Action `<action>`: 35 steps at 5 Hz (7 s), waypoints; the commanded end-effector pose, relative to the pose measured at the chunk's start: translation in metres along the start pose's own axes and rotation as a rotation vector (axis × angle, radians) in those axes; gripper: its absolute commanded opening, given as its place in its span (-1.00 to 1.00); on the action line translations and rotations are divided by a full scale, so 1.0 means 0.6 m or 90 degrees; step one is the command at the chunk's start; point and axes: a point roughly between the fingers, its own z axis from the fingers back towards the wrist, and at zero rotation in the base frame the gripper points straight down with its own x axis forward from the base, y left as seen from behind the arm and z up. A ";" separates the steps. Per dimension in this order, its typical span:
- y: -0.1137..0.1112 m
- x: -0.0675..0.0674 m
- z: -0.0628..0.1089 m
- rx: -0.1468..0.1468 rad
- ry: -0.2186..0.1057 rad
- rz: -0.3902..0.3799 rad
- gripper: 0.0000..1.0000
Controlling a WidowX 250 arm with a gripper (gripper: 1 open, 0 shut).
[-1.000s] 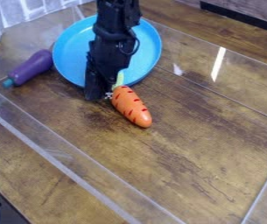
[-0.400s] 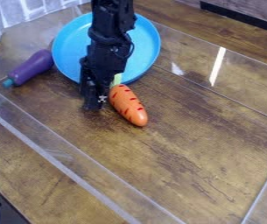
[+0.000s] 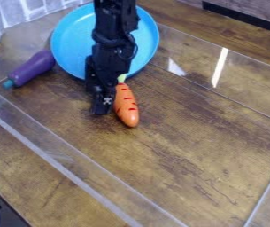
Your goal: Remove the purple eggplant from the blue tray and put it on the table
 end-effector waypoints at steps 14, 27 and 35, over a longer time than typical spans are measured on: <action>0.036 0.074 -0.010 0.049 -0.025 0.013 1.00; -0.098 0.096 0.025 0.028 -0.076 -0.097 -1.00; -0.134 0.102 0.028 0.021 -0.096 -0.288 1.00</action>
